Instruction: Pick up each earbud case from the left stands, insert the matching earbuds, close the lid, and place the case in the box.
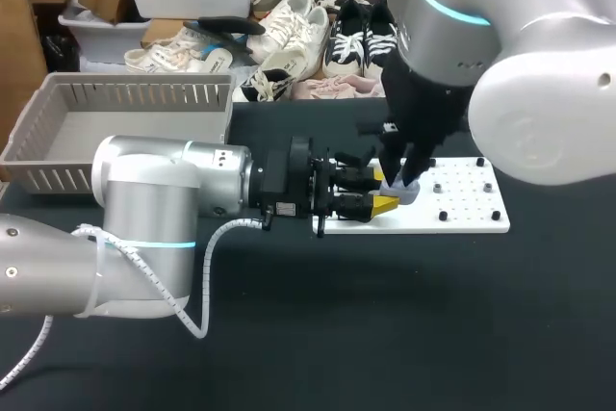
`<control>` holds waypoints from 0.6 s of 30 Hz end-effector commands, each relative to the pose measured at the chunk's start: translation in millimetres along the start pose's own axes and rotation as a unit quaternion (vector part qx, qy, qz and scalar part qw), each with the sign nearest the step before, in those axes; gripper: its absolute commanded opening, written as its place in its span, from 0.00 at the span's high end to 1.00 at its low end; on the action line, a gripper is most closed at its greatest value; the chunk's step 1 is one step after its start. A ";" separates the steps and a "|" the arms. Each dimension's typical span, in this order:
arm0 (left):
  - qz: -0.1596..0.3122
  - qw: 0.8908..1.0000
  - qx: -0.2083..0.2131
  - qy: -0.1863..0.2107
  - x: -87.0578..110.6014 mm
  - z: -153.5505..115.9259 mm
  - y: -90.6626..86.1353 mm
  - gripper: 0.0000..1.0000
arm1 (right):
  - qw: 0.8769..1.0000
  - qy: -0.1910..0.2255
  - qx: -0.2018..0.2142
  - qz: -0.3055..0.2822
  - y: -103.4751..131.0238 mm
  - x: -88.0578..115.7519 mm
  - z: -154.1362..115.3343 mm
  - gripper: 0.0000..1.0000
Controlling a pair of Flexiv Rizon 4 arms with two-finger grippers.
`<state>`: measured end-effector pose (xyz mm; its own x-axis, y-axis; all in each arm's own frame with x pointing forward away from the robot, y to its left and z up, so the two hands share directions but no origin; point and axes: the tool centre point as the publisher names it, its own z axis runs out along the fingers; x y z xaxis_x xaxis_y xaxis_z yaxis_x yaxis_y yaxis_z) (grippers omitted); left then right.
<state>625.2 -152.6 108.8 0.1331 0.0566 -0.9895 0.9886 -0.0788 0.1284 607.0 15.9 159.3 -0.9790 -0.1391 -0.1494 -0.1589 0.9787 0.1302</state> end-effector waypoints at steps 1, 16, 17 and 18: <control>0.001 1.000 -0.003 0.000 0.2 0.2 -0.8 1.00 | 1.000 -0.003 0.000 0.003 -2.2 2.8 2.6 1.00; 0.001 1.000 -0.003 0.000 0.2 0.2 -0.8 1.00 | 1.000 0.006 0.011 0.009 -1.8 -0.1 6.8 0.62; 0.001 1.000 -0.003 0.000 0.2 0.2 -0.8 1.00 | 1.000 0.005 0.011 0.009 -1.6 0.3 5.8 0.58; 0.001 1.000 -0.003 0.000 0.2 0.2 -0.8 1.00 | 1.000 0.004 0.011 0.009 -1.2 1.0 4.7 0.56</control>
<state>625.5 -152.7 108.0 0.1328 0.0580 -0.9894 0.9887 -0.0777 0.1282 609.3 15.3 153.1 -0.9827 -0.1257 -0.1361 -0.1419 0.9831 0.1161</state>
